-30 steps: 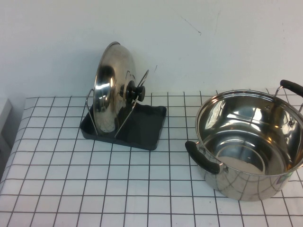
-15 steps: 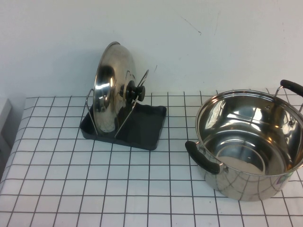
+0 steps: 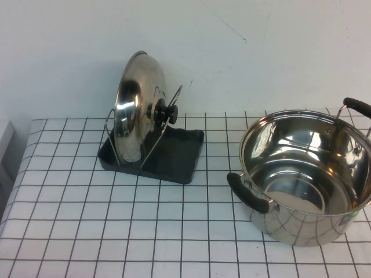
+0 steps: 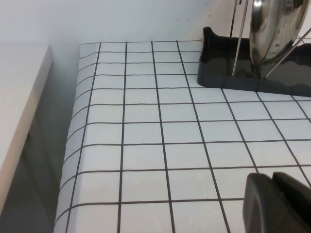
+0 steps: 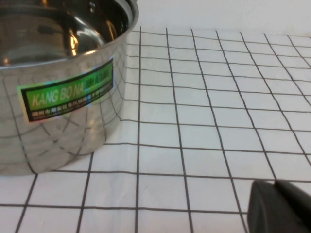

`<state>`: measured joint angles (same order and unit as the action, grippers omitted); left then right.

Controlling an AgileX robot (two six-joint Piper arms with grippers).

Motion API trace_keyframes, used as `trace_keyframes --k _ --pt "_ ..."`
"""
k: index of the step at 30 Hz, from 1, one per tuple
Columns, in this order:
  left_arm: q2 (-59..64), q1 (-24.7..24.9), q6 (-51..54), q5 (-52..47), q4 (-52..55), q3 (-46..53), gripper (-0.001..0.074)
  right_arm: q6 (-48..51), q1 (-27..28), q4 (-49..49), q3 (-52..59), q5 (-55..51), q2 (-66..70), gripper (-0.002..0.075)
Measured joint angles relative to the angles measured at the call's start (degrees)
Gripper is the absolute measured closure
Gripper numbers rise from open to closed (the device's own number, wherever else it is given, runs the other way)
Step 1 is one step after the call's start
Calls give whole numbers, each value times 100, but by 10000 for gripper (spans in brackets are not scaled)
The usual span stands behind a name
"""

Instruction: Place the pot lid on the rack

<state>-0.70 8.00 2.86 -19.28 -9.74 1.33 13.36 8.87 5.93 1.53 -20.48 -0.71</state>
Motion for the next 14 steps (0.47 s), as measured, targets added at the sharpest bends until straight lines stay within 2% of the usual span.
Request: trace_keyframes --k 14 --pt "0 0 -12 0 0 0 736 -25 0 -225 -20 -49 0 728"
